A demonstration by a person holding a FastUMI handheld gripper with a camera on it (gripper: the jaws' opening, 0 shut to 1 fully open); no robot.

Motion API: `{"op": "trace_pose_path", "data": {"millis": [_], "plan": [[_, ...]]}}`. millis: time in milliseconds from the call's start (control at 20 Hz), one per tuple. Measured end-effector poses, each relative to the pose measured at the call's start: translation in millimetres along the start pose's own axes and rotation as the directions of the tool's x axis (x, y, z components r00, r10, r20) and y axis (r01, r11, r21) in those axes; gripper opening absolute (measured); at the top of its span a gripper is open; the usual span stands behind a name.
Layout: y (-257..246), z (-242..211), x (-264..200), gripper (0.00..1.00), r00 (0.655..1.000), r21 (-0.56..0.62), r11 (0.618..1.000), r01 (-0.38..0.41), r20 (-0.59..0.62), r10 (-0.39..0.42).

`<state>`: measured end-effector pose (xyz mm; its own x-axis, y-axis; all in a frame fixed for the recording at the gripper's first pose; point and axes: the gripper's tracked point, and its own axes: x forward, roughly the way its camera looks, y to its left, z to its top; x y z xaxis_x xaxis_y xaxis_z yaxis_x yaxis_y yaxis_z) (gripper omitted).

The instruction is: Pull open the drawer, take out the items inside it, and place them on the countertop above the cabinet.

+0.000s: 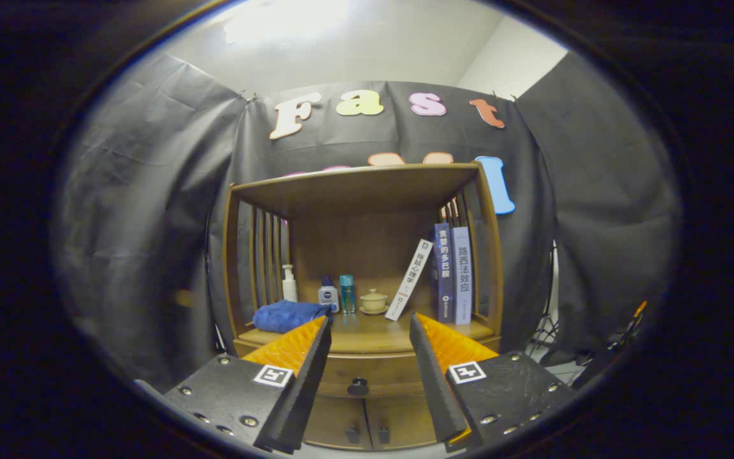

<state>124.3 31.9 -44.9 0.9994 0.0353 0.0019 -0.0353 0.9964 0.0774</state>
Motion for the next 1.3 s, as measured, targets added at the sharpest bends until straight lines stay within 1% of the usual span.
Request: {"op": "trace_pose_path", "data": {"millis": [150,250,300,400,500,700,850,950,1000,1050,1200,1300], "plan": [[0,-27,32,0.74,0.999,0.019,1.0,0.02,-0.042,-0.02],[1,-47,50,0.74,0.997,0.004,1.0,0.027,-0.077,-0.027],[4,-57,57,0.74,0.995,-0.003,1.0,0.023,-0.102,-0.023],[19,-76,71,0.74,0.99,-0.004,1.0,-0.024,-0.137,0.023],[27,-101,81,0.74,0.981,0.003,0.999,-0.045,-0.188,0.044],[29,-153,92,0.74,0.959,0.025,1.0,-0.002,-0.282,0.009],[15,-192,97,0.75,0.934,0.04,0.998,0.057,-0.356,-0.039],[14,-212,100,0.75,0.917,0.069,0.995,0.068,-0.397,-0.035],[7,-219,103,0.75,0.907,0.067,0.992,0.103,-0.415,-0.066],[7,-221,112,0.68,0.912,0.094,0.991,0.093,-0.407,-0.047],[9,-231,116,0.5,0.901,0.085,0.993,0.08,-0.432,-0.036],[11,-239,112,0.5,0.886,0.06,0.996,0.062,-0.463,-0.027]]}}
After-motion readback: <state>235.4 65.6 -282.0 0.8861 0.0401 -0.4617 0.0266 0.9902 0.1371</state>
